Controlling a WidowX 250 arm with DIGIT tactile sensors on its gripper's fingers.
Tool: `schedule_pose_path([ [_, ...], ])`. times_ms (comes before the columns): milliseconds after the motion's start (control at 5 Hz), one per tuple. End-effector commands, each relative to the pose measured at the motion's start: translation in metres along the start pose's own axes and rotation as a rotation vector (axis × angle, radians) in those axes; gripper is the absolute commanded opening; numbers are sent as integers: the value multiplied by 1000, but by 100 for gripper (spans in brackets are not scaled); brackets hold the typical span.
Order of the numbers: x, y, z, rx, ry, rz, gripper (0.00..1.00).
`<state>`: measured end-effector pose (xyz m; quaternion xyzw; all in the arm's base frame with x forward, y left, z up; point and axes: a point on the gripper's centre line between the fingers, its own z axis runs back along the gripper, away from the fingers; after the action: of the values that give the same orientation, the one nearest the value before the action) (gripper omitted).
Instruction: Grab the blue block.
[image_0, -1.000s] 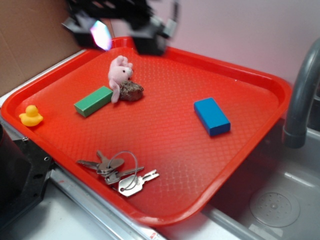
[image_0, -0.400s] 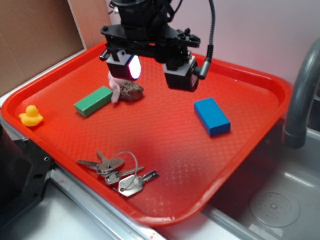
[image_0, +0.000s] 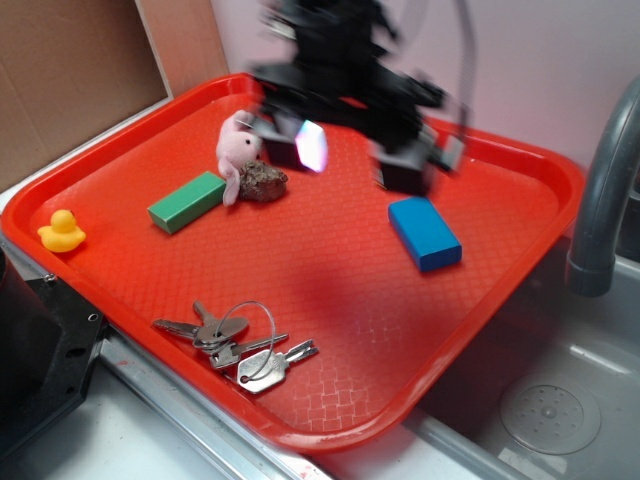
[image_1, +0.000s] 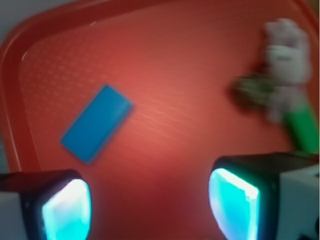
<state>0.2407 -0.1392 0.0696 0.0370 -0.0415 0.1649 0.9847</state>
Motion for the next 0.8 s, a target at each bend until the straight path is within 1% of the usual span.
schedule_pose_path([
  [0, 42, -22, -18, -130, 6, 96, 100],
  [200, 44, -17, -33, -119, 18, 135, 100],
  [400, 38, -15, -50, -104, 65, 154, 100],
  [600, 24, -10, -57, -105, 99, 159, 0],
])
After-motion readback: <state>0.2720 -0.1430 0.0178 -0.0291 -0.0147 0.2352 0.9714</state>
